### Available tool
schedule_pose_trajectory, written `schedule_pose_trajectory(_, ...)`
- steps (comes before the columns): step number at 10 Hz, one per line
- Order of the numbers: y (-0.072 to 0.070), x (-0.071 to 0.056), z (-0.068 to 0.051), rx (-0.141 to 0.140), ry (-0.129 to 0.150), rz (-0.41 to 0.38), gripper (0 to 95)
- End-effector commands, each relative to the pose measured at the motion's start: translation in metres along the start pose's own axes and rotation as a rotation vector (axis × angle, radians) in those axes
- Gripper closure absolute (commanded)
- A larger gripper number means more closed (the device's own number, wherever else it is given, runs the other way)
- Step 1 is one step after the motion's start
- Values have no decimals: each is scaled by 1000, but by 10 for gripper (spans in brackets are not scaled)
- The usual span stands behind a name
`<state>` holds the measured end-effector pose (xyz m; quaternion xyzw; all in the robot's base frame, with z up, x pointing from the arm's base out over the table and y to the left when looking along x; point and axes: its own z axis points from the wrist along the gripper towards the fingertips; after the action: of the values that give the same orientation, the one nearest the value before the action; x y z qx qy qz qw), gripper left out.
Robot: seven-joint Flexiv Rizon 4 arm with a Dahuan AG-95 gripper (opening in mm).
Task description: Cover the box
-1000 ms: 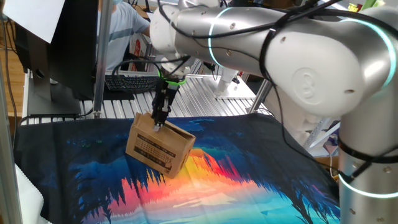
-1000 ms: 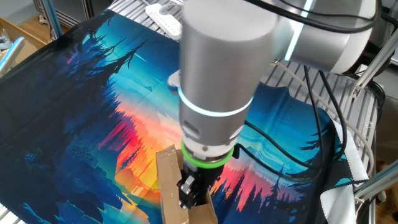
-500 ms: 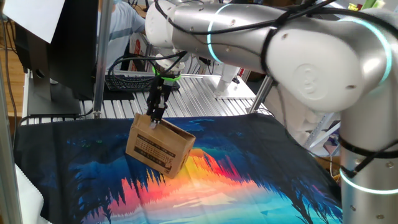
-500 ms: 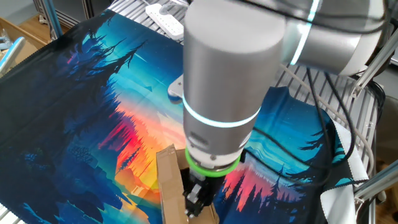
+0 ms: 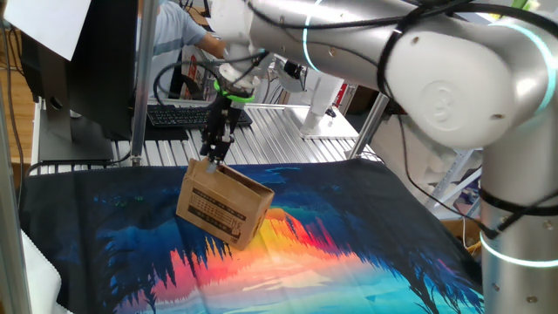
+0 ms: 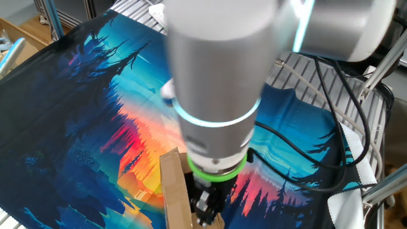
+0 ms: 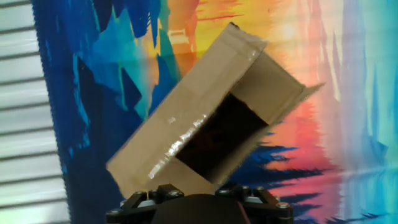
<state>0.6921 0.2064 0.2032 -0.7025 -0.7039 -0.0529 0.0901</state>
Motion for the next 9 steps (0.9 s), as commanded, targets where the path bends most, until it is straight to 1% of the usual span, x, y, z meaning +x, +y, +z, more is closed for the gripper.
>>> schedule_pose_trajectory(1,-5,3,-1,8,43,-136,380)
schedule_pose_trajectory(2,-5,3,-2,9,43,-162,570)
schedule_pose_trajectory(4,-9,4,-4,6,36,-276,570)
schedule_pose_trajectory(5,-10,6,-2,6,29,-311,570)
schedule_pose_trajectory(6,-11,9,0,8,16,-332,570)
schedule_pose_trajectory(7,-13,13,5,9,7,-342,570)
schedule_pose_trajectory(8,-16,18,10,12,-11,-352,570)
schedule_pose_trajectory(9,-18,20,13,13,-21,-359,570)
